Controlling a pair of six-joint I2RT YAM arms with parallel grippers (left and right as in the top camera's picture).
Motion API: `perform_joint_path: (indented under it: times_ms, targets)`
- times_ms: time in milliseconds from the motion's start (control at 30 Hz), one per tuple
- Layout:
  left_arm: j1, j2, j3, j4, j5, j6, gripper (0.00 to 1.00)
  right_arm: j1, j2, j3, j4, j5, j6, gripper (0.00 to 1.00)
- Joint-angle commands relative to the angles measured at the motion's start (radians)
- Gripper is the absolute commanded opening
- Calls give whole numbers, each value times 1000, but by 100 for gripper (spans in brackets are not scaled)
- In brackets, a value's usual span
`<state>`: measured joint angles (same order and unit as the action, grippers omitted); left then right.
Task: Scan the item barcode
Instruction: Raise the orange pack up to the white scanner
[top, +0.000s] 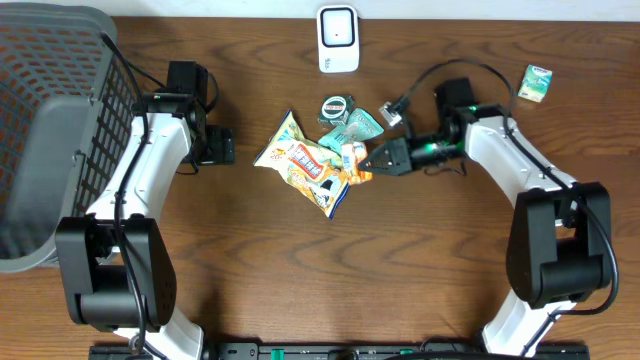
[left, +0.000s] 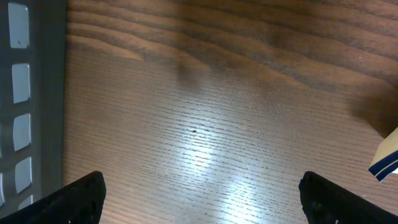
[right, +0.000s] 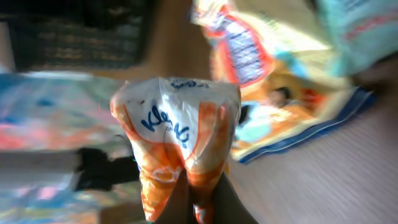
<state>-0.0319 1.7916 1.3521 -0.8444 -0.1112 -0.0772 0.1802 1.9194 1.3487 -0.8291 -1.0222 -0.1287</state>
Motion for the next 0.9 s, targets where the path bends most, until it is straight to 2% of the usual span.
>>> perform_joint_path:
  times_ms: [0,133,267,667,767,867]
  targets:
    - [1,1,-3,-3,-6,6,98,50,-10,136,-42,391,118,1]
    - [1,1,-3,-3,-6,6,97,123,-10,259,-84,796,131,1]
    - [1,1,-3,-3,-6,6,98,180,-10,324,-32,977,131,1]
    - [1,1,-3,-3,-6,6,97,193,11,352,475,1234,116,1]
    - [1,1,-3,-3,-6,6,98,193,76,439,521,1287,85,1]
    - [1,1,-3,-3,-6,6,98,194,209,590,550,1297,-34,1]
